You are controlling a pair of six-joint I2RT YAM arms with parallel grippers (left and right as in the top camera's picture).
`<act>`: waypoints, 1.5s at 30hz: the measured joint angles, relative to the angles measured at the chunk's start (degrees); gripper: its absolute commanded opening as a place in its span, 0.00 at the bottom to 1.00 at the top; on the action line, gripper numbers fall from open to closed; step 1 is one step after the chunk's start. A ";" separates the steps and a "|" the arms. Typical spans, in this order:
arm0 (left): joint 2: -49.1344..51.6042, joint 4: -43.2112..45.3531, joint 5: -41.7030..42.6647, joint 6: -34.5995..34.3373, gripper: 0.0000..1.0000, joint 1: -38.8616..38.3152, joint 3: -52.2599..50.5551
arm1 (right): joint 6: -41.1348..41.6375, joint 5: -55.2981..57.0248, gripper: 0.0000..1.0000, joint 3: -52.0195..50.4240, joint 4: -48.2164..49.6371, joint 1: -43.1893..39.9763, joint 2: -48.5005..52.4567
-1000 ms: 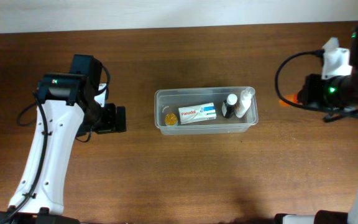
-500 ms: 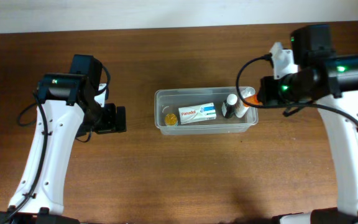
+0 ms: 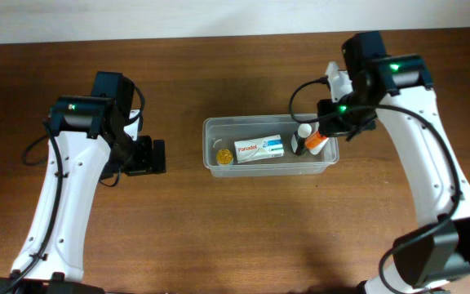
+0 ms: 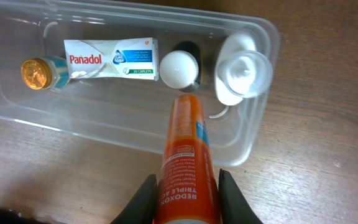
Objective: Pack container
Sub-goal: 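Lift the orange tube and carry it over the container, then lower the orange tube into the container and open the right gripper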
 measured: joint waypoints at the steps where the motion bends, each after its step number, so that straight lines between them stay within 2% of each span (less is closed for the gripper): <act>1: 0.00 0.00 0.00 0.00 0.99 0.00 0.00 | 0.02 0.24 0.17 0.00 0.13 0.31 0.48; 14: 0.00 0.00 0.00 -0.02 0.99 0.00 0.00 | 0.00 6.34 0.18 -0.07 1.29 2.36 4.31; 28: 0.00 0.02 0.00 -0.02 0.99 0.00 0.00 | -0.02 7.19 0.18 -0.28 1.68 2.36 5.35; 45: 0.00 0.00 0.00 0.00 0.99 0.00 0.00 | -0.02 7.34 0.18 -7.89 6.60 2.36 5.86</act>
